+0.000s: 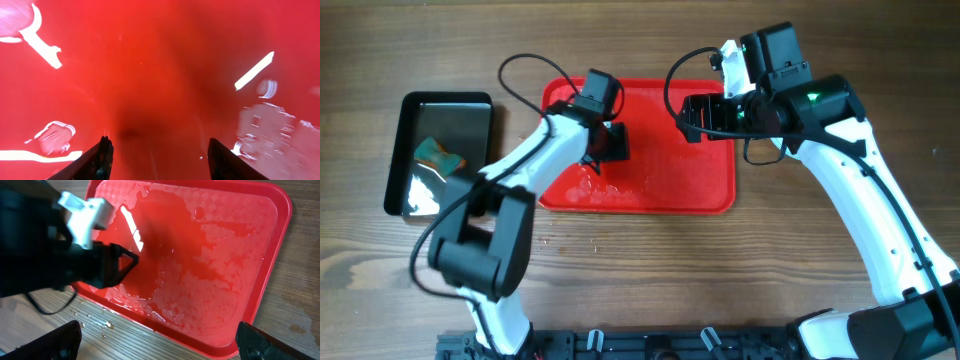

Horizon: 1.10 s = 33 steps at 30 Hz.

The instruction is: Clean dirty plates on tray and stack at the side

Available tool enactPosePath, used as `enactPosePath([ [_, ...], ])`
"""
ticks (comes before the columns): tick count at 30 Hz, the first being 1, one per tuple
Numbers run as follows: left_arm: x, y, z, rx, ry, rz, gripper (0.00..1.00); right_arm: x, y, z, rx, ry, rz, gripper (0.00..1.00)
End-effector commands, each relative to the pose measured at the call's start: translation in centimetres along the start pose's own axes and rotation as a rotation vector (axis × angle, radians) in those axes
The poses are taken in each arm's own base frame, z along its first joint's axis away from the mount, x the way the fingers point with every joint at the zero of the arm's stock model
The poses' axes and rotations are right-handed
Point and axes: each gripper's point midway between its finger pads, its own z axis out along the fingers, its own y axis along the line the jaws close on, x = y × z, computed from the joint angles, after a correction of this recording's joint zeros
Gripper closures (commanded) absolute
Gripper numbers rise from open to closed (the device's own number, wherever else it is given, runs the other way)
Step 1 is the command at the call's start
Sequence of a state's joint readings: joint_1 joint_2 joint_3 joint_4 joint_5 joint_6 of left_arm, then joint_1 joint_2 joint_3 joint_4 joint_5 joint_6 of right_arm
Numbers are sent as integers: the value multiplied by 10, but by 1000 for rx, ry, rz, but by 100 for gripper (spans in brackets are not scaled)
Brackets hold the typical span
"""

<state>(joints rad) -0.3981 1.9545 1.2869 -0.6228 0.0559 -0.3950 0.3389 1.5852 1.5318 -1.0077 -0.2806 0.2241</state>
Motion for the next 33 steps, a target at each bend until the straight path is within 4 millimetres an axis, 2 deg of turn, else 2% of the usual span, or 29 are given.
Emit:
enactPosePath([
  [1,11,21,28,-138,20,-9,44,1,0,3,-6,9,5,0],
  [3,16,24,35,-157,36,-3,47,1,0,3,-6,9,4,0],
  [4,17,24,37,-159,40,-2,52,1,0,3,-6,9,5,0],
  [6,17,24,37,-159,41,-2,82,0,0,3,-7,6,4,1],
  [8,17,24,37,-159,42,-2,96,0,0,3,-7,6,4,0],
  [12,8,18,29,-152,27,-1,96,0,0,3,-6,7,4,0],
  [14,-8,13,10,-143,-9,-6,96,1,0,3,-6,8,5,0],
  [15,-15,11,1,-144,-35,-7,89,1,0,3,-6,10,5,0],
  [16,-22,10,-7,-139,-67,-9,39,2,0,3,-5,13,6,0],
  [17,-20,11,-5,-144,-59,-8,20,2,0,3,-5,13,6,0],
  [18,-19,12,-4,-147,-53,5,13,2,0,3,-5,13,6,0],
  [21,-20,13,-7,-150,-58,21,10,2,0,3,-5,13,16,0],
  [24,-26,10,-31,-139,-82,7,11,1,1,0,-8,4,32,0],
  [25,-29,9,-44,-132,-97,3,10,1,2,-3,-9,-4,40,0],
  [29,-41,6,-120,-66,-234,-49,8,0,8,-32,-6,-67,20,0],
  [31,-45,13,-148,-49,-286,-70,0,8,-1,-47,56,-77,26,0],
  [33,-46,29,-167,-56,-310,-110,0,25,-13,-63,133,-59,51,0],
])
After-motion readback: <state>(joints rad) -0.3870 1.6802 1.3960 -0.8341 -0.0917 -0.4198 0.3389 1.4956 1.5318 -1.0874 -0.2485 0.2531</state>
